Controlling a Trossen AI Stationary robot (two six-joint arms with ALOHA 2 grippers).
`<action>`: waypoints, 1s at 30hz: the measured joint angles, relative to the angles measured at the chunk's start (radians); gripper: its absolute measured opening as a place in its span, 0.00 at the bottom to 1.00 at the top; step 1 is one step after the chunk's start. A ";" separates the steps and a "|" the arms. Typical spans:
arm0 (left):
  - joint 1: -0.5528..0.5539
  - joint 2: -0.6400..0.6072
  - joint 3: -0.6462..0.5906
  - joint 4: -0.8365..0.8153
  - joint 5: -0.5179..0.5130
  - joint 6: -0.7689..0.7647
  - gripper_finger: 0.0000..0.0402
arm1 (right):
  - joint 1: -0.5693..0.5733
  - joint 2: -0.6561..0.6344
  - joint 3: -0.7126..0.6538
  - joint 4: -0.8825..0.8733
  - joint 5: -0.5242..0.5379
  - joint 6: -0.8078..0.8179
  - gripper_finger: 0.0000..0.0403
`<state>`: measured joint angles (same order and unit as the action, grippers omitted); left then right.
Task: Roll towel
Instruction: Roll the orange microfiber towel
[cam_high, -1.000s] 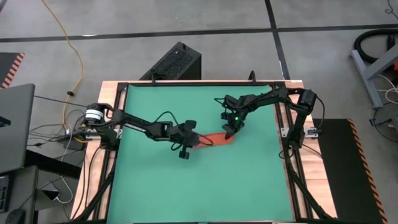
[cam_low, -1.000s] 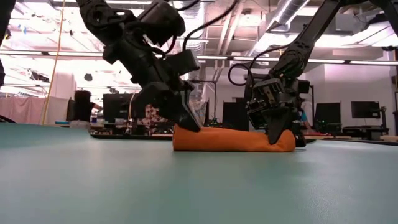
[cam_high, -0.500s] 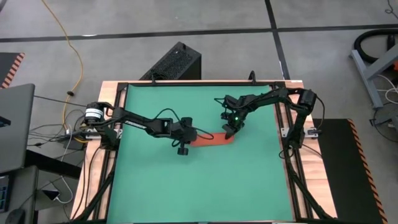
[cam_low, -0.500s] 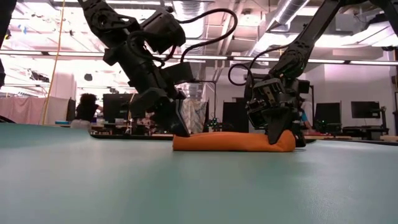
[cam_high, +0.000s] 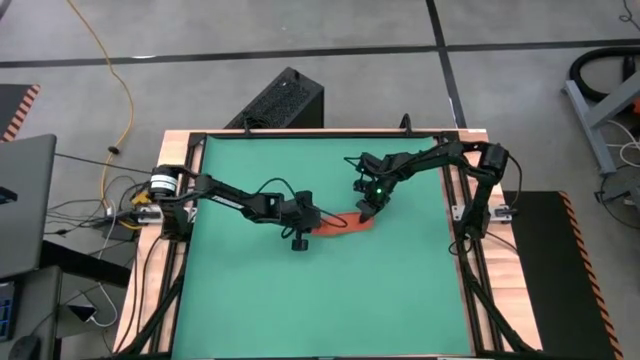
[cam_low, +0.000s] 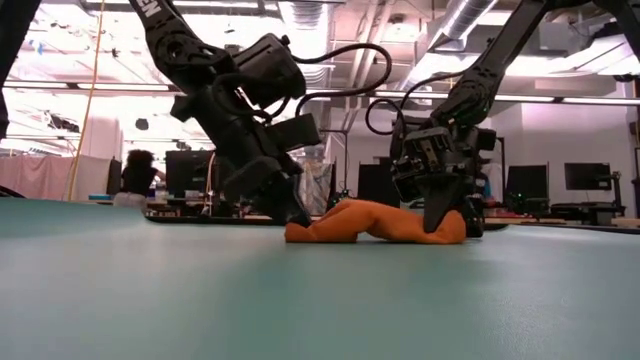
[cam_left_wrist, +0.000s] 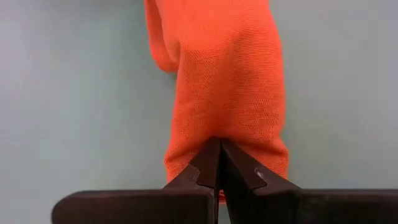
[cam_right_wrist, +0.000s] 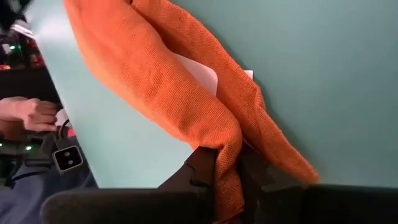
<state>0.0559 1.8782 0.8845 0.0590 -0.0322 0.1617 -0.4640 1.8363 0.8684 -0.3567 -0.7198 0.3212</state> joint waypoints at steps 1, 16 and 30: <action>0.000 -0.004 0.000 -0.022 0.001 -0.008 0.00 | 0.000 -0.008 -0.001 -0.010 0.013 -0.002 0.14; -0.002 -0.009 -0.003 -0.060 0.006 -0.025 0.00 | 0.032 -0.214 -0.002 -0.132 0.376 -0.116 0.17; -0.003 -0.009 -0.003 -0.060 0.009 -0.027 0.00 | 0.004 -0.251 -0.005 -0.191 0.440 -0.128 0.36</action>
<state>0.0533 1.8690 0.8818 -0.0010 -0.0231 0.1349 -0.4597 1.5856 0.8634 -0.5475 -0.2800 0.1928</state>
